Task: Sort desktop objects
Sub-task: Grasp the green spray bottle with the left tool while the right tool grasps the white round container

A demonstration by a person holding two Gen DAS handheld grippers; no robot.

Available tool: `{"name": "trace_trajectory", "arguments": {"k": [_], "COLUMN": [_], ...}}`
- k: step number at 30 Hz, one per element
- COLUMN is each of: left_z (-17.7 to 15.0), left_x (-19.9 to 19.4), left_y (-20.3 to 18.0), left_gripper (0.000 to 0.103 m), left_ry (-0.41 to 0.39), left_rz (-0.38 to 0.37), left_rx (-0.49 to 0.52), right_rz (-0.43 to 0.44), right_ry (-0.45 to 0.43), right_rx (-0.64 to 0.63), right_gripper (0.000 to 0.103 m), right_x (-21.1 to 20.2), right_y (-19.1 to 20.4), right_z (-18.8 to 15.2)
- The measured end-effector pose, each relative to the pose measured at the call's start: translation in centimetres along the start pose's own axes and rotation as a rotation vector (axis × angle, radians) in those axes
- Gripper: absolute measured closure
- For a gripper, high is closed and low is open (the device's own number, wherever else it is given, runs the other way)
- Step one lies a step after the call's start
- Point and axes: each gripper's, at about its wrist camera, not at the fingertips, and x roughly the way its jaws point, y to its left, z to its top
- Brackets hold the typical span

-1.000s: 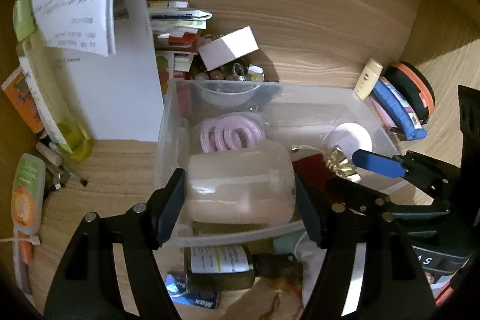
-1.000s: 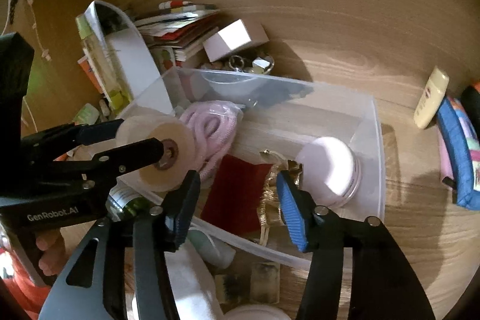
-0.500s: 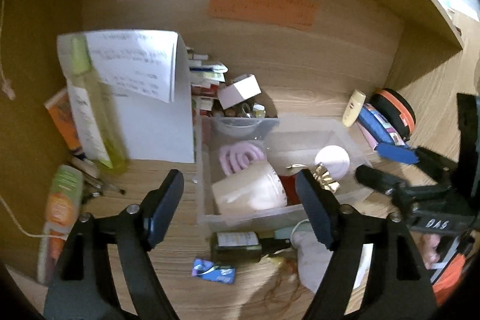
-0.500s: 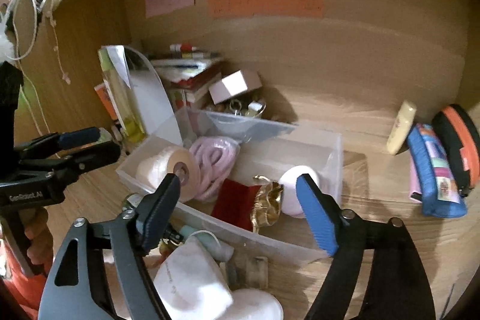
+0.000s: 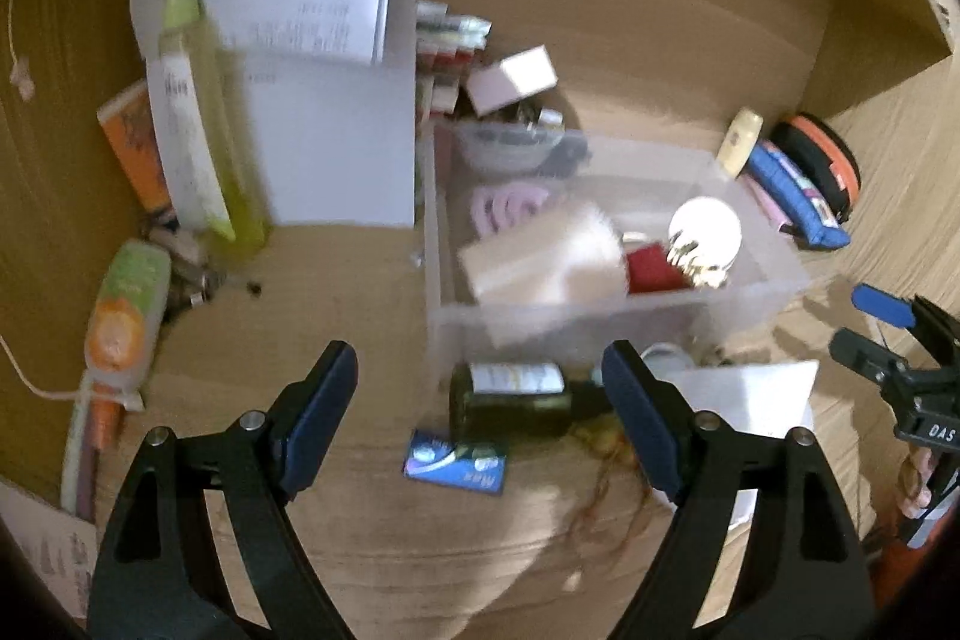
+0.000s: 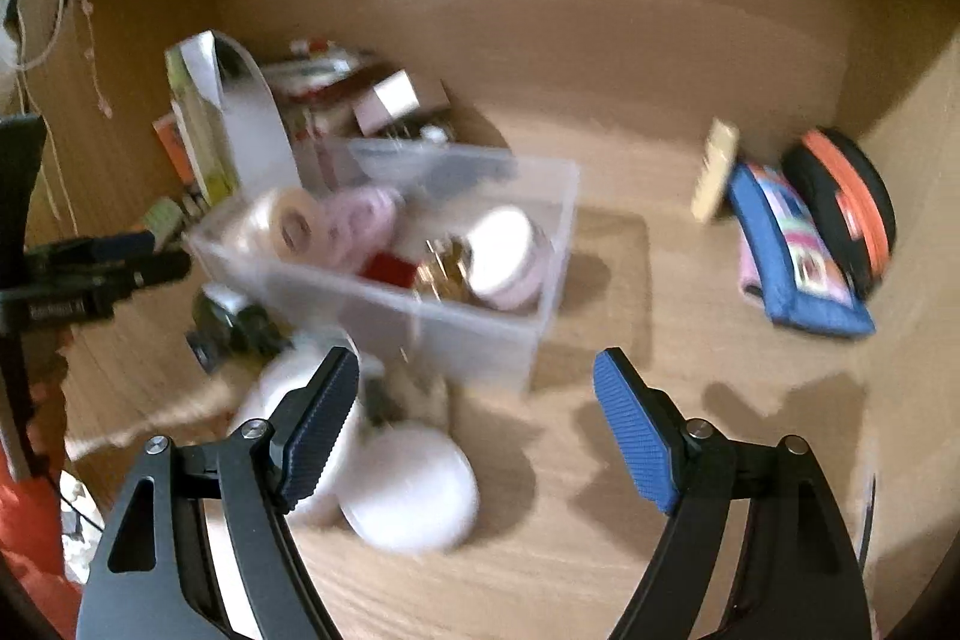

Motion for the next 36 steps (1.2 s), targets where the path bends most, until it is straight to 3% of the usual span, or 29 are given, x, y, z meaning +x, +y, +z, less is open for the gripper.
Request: {"name": "trace_trajectory", "arguments": {"k": [8,16,29,36], "left_z": [-1.6,-1.8,-1.5,-2.0], "left_x": [2.4,4.5,7.1,7.3], "left_y": [0.3,-0.7,-1.5,-2.4], "left_gripper": [0.019,0.019,0.014,0.014], "left_ry": [0.095,0.150,0.219,0.212], "left_rz": [-0.012,-0.023,-0.111,-0.091], "left_rx": [-0.031,-0.012,-0.015,0.035], "right_rz": [0.046,0.067,0.127,0.129], "right_ry": [0.064,0.153,0.204,0.225], "right_rx": [0.061,0.008,-0.035,-0.047], "right_gripper": [0.025,0.024,0.023,0.024], "right_x": [0.1,1.6,3.1,4.1], "right_y": [-1.4,-0.4,0.8,1.3], "right_z": [-3.5,-5.5,-5.2,-5.1]}}
